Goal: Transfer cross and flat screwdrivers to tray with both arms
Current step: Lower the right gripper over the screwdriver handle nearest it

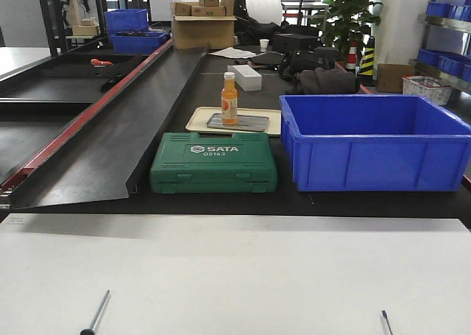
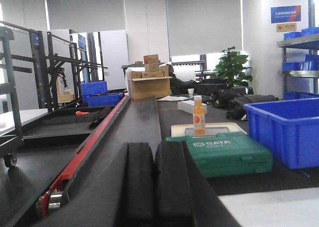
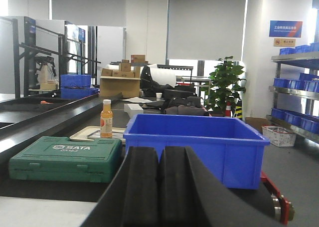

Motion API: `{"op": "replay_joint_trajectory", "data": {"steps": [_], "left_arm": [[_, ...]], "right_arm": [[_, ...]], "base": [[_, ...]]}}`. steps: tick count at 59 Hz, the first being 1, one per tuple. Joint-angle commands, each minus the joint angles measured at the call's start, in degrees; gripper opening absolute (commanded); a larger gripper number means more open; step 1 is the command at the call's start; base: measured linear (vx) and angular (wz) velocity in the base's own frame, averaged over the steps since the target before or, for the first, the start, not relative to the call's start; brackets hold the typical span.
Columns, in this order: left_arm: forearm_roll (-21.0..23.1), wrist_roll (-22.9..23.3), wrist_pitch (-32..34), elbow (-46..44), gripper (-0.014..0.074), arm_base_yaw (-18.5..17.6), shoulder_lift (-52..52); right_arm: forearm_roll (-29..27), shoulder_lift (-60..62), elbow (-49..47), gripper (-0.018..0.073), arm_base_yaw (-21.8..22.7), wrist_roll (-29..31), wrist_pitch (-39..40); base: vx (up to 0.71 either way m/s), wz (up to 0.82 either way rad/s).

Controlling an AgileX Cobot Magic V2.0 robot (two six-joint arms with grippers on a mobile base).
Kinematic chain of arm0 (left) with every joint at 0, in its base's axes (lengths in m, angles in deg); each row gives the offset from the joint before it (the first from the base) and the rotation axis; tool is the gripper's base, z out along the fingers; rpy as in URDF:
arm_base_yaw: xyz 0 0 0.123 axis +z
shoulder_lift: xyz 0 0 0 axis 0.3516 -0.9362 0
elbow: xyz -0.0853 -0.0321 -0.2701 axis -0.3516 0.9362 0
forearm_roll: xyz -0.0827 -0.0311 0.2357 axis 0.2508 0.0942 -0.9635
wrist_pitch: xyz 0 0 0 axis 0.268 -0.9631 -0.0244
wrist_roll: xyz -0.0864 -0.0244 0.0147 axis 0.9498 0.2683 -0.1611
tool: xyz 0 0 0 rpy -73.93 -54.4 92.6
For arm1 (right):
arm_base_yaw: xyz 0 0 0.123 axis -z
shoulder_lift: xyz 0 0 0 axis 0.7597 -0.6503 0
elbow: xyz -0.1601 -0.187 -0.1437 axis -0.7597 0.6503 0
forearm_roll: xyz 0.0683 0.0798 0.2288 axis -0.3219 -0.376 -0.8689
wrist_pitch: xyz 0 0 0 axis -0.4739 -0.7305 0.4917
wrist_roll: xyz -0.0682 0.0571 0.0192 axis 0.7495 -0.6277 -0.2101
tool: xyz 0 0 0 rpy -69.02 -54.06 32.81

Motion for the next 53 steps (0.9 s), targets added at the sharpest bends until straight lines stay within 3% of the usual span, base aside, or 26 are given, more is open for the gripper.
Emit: {"op": "replay_joint_trajectory", "data": {"steps": [1, 16, 34, 41, 53], "left_arm": [[0.37, 0.59, 4.72, -9.21, 0.0003, -0.07, -9.94], [0.37, 0.67, 5.58, -20.64, 0.0003, -0.07, -31.7], [0.37, 0.67, 5.62, -20.71, 0.0059, -0.07, -40.33], [0.37, 0.67, 5.4, -20.71, 0.0159, -0.07, -40.5], [0.37, 0.67, 5.09, -20.71, 0.0405, -0.07, -40.43]], "right_arm": [[0.53, -9.15, -8.05, -0.0008, 0.13, 1.44, 3.76], [0.12, -27.76, -14.45, -0.0008, 0.13, 0.47, 5.83], [-0.71, -33.45, -14.45, 0.003, 0.13, -0.72, 5.09], [-0.71, -33.45, -14.45, 0.014, 0.13, -0.72, 4.52], [-1.22, -33.45, -14.45, 0.0538, 0.13, -1.46, 1.94]], "base": [[0.0, 0.0], [0.0, 0.0], [0.0, 0.0], [0.0, 0.0], [0.0, 0.0]]}}
